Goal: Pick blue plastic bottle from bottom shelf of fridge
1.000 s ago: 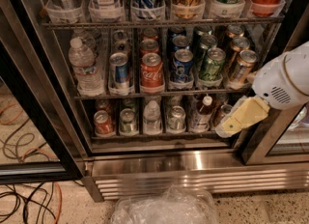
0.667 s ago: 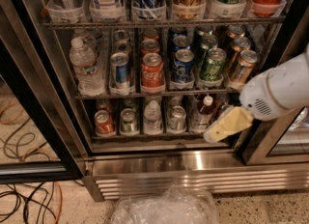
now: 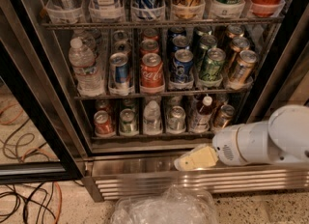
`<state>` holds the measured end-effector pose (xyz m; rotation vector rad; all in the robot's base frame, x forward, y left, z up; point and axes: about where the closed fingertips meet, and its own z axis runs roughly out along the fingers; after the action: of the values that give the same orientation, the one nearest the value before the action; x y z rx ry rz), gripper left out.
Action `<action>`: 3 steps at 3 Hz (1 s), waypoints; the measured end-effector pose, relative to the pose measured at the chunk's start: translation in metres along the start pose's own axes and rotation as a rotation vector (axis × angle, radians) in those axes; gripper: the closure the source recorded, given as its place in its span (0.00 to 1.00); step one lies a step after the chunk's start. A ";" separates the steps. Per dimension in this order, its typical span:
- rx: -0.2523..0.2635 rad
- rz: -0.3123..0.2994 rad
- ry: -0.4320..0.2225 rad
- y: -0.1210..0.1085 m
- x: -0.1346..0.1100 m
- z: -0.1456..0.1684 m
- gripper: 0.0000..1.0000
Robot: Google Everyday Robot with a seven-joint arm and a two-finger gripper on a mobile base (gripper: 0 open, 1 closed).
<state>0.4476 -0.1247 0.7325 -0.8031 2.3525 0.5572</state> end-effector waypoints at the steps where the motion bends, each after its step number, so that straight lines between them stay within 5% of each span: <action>1: 0.047 0.115 -0.130 -0.007 0.011 0.011 0.00; 2: 0.121 0.149 -0.202 -0.024 0.002 0.003 0.00; 3: 0.112 0.155 -0.206 -0.023 0.002 0.008 0.00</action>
Offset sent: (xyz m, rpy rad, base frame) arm -0.0003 -0.0012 -0.0148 0.0841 -0.0363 -0.1117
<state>0.4645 -0.1378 0.7202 -0.4916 2.2441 0.5388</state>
